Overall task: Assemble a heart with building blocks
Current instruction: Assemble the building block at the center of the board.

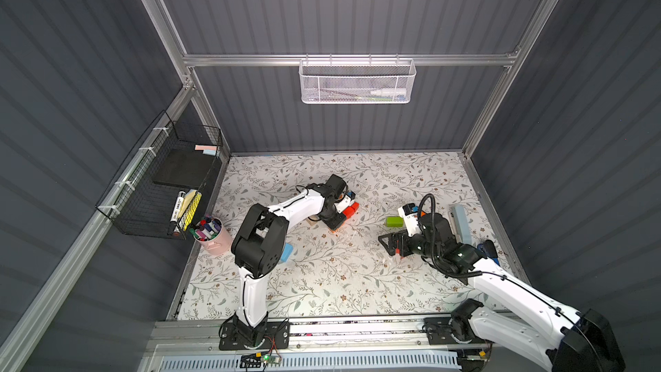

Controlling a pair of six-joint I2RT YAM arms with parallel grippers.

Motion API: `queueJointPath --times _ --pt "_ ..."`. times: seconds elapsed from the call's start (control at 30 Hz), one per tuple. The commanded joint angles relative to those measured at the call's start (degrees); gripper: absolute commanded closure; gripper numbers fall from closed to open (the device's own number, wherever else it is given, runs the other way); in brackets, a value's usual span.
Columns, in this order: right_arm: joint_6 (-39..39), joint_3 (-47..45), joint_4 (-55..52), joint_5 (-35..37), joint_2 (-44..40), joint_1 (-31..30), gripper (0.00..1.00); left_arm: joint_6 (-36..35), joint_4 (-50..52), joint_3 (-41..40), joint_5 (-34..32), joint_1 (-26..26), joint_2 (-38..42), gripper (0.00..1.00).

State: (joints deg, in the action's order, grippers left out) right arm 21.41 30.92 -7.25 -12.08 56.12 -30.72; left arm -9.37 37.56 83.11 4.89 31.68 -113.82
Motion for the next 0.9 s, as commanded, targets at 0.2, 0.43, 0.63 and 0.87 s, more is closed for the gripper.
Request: queueJointPath --times 0.2,0.43,0.63,0.87 --pt "1.4 1.5 1.0 -0.3 0.1 0.1 0.03 3.3 1.6 2.5 -0.5 0.3 -1.8 0.62" --pt "1.6 1.9 2.2 0.3 1.5 0.1 0.03 4.2 1.8 2.9 -1.1 0.3 -1.6 0.46" --pt "2.4 5.7 4.2 -0.8 7.1 0.7 0.04 5.9 3.1 5.1 -2.4 0.3 1.9 0.38" --pt "5.0 13.6 6.6 -7.2 18.7 3.6 0.11 6.8 3.2 2.9 -3.2 0.3 3.7 0.32"
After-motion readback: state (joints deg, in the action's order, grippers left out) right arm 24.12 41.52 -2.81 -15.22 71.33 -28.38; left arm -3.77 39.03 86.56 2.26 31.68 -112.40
